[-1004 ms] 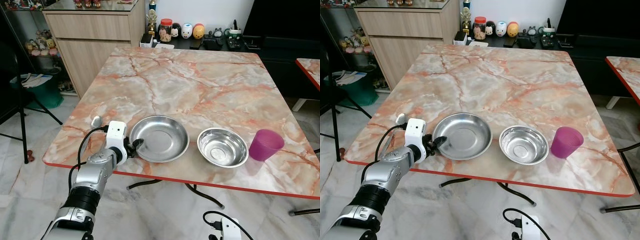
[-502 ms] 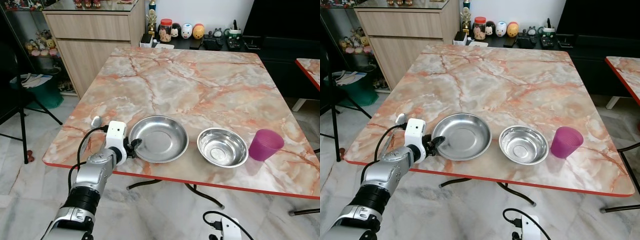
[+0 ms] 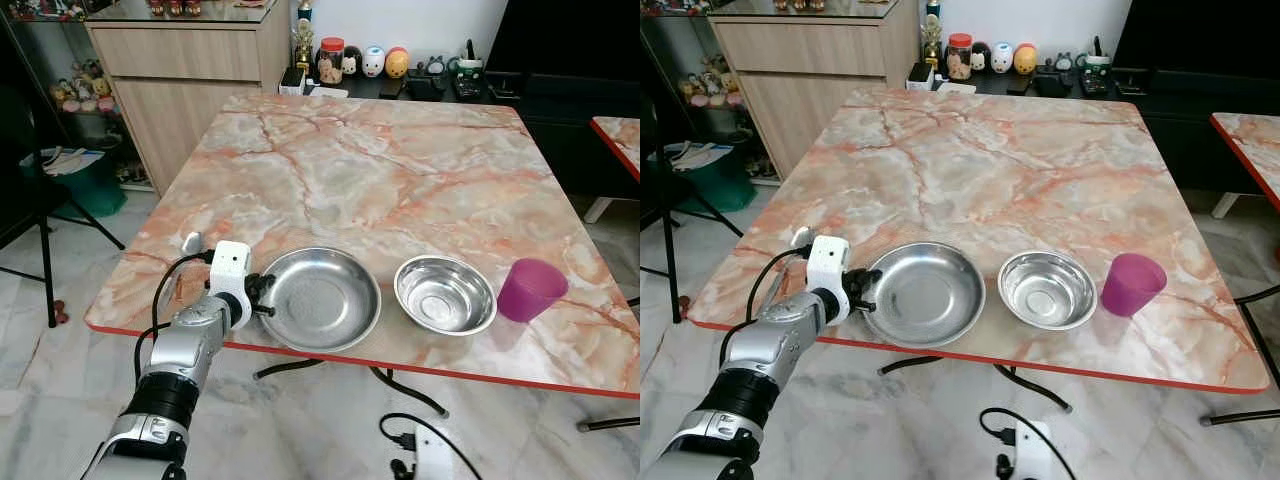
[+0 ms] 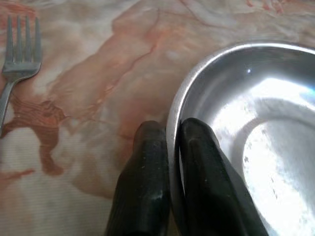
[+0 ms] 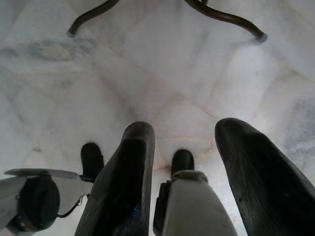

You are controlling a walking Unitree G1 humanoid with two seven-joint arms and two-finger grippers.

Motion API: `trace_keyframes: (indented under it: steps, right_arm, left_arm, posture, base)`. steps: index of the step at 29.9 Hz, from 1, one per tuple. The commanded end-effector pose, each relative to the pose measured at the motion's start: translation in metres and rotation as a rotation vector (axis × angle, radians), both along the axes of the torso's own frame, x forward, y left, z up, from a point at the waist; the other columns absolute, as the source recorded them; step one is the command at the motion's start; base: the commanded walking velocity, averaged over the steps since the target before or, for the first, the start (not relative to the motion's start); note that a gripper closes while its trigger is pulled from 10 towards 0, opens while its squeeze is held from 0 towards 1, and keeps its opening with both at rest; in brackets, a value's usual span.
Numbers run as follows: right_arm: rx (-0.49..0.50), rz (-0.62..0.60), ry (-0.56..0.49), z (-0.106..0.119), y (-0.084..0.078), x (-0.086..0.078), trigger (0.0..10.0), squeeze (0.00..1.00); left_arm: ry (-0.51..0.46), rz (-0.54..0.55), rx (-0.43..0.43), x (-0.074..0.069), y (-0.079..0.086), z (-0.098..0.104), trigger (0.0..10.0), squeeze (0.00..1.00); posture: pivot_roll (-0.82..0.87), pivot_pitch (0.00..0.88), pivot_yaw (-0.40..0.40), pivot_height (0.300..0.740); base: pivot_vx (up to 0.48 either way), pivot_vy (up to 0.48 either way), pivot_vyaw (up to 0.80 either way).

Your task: Setting the table

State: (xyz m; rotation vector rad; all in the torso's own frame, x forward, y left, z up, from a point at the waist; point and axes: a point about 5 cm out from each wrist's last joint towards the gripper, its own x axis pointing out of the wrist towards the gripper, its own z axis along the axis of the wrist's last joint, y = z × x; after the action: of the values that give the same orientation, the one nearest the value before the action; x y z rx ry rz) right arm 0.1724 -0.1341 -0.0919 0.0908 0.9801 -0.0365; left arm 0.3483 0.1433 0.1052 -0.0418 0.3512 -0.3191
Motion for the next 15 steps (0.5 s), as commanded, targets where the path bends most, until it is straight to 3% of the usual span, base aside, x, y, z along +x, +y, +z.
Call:
trace_keyframes:
  steps: [1, 5, 10, 15]
  right_arm:
    - [-0.011, 0.004, 0.006, 0.001, 0.001, 0.002, 10.0, 0.0]
    - [-0.009, 0.004, -0.001, 0.003, 0.003, 0.006, 10.0, 0.0]
    - [-0.012, -0.004, -0.001, 0.001, -0.009, 0.003, 10.0, 0.0]
    - [-0.026, -0.023, 0.012, -0.003, -0.034, -0.011, 10.0, 0.0]
  left_arm:
    - [-0.001, 0.012, 0.011, 0.001, 0.004, 0.003, 0.0, 0.0]
    - [-0.004, 0.014, 0.015, 0.001, 0.004, 0.003, 0.0, 0.0]
    - [-0.009, 0.014, 0.026, 0.001, 0.005, 0.004, 0.0, 0.0]
    - [-0.064, 0.046, 0.022, 0.001, 0.008, 0.011, 0.0, 0.0]
  posture:
    - [0.1, 0.0, -0.011, 0.74]
    - [0.1, 0.0, -0.012, 0.74]
    - [0.1, 0.0, -0.012, 0.74]
    - [0.1, 0.0, -0.013, 0.74]
  base:
    - [0.0, 0.0, 0.0]
    - [0.0, 0.0, 0.0]
    - [0.0, 0.0, 0.0]
    - [0.0, 0.0, 0.0]
